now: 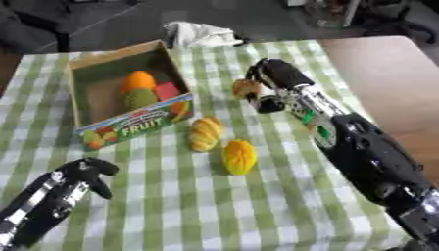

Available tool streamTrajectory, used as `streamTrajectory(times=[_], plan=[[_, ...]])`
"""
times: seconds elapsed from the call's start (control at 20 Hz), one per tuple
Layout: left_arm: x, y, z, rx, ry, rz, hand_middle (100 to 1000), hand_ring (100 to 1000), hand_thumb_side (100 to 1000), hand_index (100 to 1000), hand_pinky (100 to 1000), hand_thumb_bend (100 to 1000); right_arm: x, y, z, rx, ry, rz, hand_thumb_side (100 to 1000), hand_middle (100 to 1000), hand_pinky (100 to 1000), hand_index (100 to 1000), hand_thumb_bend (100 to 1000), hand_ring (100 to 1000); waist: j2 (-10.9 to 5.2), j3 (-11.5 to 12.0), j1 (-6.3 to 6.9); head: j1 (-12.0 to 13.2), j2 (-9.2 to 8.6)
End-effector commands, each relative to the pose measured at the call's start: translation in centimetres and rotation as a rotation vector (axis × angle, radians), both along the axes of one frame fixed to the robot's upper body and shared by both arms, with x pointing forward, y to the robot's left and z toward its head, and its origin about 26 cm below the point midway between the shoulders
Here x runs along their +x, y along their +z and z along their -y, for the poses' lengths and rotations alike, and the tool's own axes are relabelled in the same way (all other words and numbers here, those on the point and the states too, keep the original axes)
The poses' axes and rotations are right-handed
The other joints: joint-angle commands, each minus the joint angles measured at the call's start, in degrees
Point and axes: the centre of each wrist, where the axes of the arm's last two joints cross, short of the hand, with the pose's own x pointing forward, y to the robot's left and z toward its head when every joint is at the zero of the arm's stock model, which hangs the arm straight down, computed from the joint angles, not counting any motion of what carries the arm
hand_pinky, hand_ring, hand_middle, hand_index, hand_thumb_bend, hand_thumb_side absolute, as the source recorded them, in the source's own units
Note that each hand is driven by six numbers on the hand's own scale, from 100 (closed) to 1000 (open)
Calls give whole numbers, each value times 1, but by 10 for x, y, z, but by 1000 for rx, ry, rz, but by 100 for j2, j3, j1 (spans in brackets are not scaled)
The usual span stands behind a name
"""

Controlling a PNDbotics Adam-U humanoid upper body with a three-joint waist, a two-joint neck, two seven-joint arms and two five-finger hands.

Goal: Pick up objects on the table and place them in the box.

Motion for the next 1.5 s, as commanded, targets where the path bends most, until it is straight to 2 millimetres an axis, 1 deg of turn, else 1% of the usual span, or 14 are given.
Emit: streamTrajectory(times=[0.05,0.2,0.3,0.5,0.65,0.7,0.75,0.8,0.85,0.95,1.05,1.15,1.3,1.5], plan=[[0,4,-1,10,-6,15,702,520,774,705,600,100,5,46,-6,80,34,84,100,404,689,428,100,806,-95,43,-5,-41,26],[0,4,0,10,-14,12,703,520,774,705,601,100,10,68,-26,111,100,74,100,416,695,441,100,808,-106,123,-2,-79,26],[0,4,2,9,-24,11,703,521,773,705,601,100,14,72,-40,111,136,50,100,424,697,451,100,813,-110,205,7,-106,26],[1,5,5,6,-42,16,703,520,773,705,601,100,25,59,-55,100,150,-23,100,447,700,495,100,823,-85,390,24,-195,26],[1,6,6,5,-48,18,703,520,772,706,601,100,32,41,-62,104,119,-65,100,462,698,574,100,825,-71,479,40,-246,26],[2,6,6,4,-50,19,703,520,773,706,601,100,34,36,-63,106,106,-69,160,468,696,609,100,824,-69,498,44,-257,26],[2,6,6,4,-51,20,704,520,773,705,601,100,35,31,-65,108,90,-67,264,484,697,646,114,827,-66,515,46,-269,26],[2,7,6,3,-52,20,703,520,773,705,601,100,36,27,-66,108,79,-61,310,491,697,661,126,828,-64,527,46,-280,26],[2,7,6,3,-53,20,703,520,774,705,601,100,36,24,-67,106,74,-52,443,530,701,712,177,834,-63,533,44,-282,26],[2,7,6,3,-53,20,703,520,774,705,601,100,35,22,-70,105,82,-26,540,568,705,760,204,841,-62,531,35,-278,26],[2,7,6,3,-52,21,703,520,774,705,601,100,33,24,-73,109,113,-4,601,605,713,796,213,851,-62,519,20,-266,26],[2,7,6,3,-52,22,703,519,775,705,601,100,30,29,-77,110,157,4,630,640,721,824,200,862,-61,507,10,-258,26],[2,7,5,3,-45,24,704,519,774,705,602,100,22,44,-79,118,231,20,594,656,721,823,180,868,-53,465,1,-225,26],[2,7,2,6,-24,22,703,519,774,705,602,100,-3,64,-66,136,326,14,455,691,733,837,128,889,-83,332,-44,-127,26]])
